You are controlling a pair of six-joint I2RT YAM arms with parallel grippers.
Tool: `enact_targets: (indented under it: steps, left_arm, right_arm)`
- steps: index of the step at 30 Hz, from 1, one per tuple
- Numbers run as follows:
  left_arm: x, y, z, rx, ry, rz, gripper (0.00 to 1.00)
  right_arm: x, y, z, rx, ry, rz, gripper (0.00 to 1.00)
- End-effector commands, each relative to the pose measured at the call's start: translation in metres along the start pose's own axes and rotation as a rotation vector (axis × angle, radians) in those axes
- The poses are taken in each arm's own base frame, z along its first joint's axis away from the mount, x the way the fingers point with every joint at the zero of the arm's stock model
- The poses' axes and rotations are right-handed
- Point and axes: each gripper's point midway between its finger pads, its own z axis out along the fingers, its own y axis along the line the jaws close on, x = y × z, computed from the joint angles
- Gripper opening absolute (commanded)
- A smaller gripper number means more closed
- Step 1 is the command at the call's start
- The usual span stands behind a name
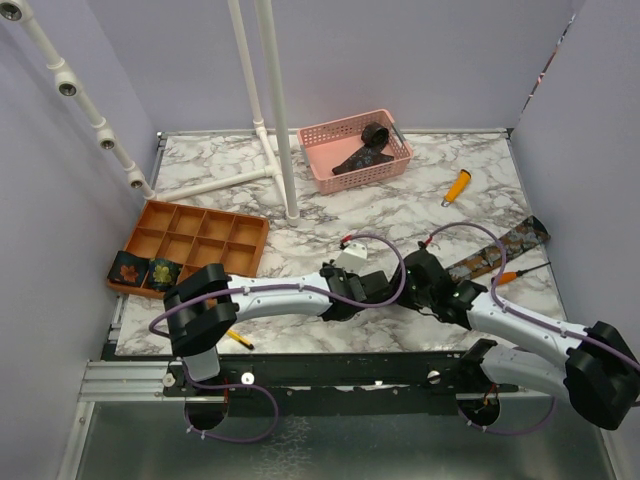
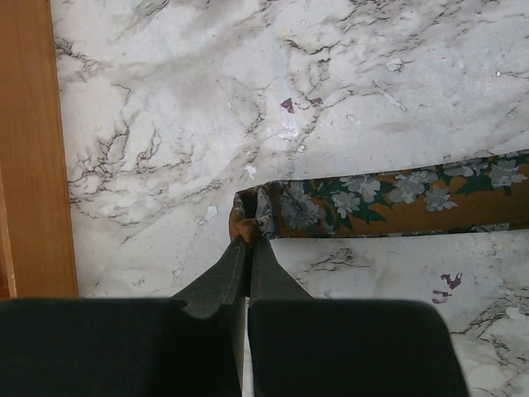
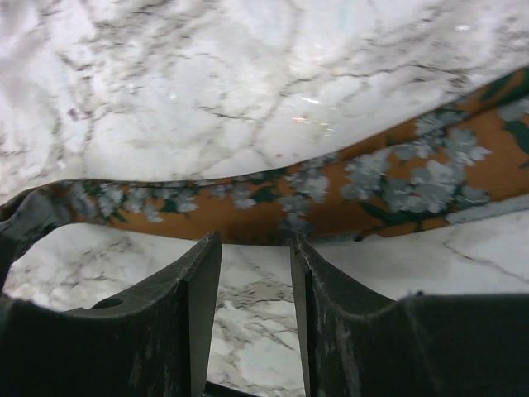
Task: Roll the ties
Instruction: Roll the tie at the center of the board.
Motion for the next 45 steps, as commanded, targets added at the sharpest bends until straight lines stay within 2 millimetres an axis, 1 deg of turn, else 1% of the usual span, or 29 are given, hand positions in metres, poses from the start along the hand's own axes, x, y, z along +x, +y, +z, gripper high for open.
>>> enact_targets:
  steps: [1,4,7,16,28,33,38,45]
  left_arm:
    - [-0.004,-0.005,-0.003,-0.041,-0.026,0.046,0.0]
    - [-0.003,-0.013,-0.002,-0.032,-0.021,0.055,0.0]
    - [-0.003,-0.024,-0.003,-0.007,-0.021,0.06,0.0]
    - [0.001,-0.058,-0.002,0.1,0.001,0.051,0.0]
    - [0.01,-0.087,0.01,0.166,0.022,0.057,0.0]
    - [0.012,-0.096,0.013,0.19,0.026,0.058,0.06]
    - [0.006,-0.102,0.011,0.216,0.013,0.043,0.06]
    - [-0.007,-0.103,0.009,0.212,-0.017,0.029,0.05]
  right_arm:
    - [0.011,-0.046,0.007,0.185,0.001,0.074,0.43]
    - [0.02,-0.053,0.011,0.189,0.02,0.115,0.43]
    - [0.023,-0.055,0.011,0.178,0.02,0.136,0.43]
    - [0.008,-0.043,-0.002,0.104,-0.037,0.121,0.45]
    - [0.01,-0.033,-0.011,0.035,-0.021,0.097,0.48]
    - [0.01,-0.031,-0.015,0.026,-0.018,0.089,0.49]
    - [0.007,-0.028,-0.018,0.014,-0.027,0.084,0.5]
    - [0.005,-0.027,-0.02,0.015,-0.032,0.077,0.5]
